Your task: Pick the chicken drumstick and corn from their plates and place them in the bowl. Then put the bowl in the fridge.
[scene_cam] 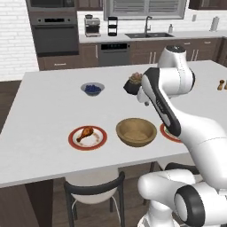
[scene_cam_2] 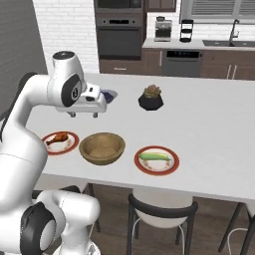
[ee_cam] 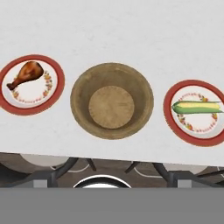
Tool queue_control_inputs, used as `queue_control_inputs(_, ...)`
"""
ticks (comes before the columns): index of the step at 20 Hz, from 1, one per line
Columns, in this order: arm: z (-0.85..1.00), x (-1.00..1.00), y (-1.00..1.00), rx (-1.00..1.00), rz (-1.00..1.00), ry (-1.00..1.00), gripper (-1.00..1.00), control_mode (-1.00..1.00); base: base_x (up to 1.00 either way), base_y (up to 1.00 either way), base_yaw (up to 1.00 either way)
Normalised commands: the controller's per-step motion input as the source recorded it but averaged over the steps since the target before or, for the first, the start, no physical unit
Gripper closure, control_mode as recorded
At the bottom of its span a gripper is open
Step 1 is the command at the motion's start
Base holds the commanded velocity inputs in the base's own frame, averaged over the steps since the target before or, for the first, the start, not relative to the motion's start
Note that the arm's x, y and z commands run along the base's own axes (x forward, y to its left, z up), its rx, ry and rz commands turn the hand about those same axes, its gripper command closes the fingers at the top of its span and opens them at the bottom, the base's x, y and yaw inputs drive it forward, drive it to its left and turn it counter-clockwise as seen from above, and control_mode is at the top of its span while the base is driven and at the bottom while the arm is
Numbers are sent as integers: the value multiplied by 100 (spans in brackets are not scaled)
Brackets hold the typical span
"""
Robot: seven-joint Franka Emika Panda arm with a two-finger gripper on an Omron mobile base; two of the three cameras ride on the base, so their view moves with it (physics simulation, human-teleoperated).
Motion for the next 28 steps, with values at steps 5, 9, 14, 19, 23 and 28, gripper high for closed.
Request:
queue_control_inputs(5, 0, 0, 0, 0, 0, 0, -100, 100, 38, 1, 0)
queue_control_inputs(9, 0, 0, -16, 0, -2, 0, -100, -100, 0, 0, 0)
queue_control_inputs(14, -25, 14, -80, 0, -33, 3, -100, -100, 0, 0, 0)
queue_control_inputs(19, -49, 30, -78, 0, -49, 13, -100, -100, 0, 0, 0)
queue_control_inputs(23, -40, 60, -71, 2, -39, 15, -100, -100, 0, 0, 0)
queue_control_inputs(28, -41, 28, -64, 14, -22, 4, -100, -100, 0, 0, 0)
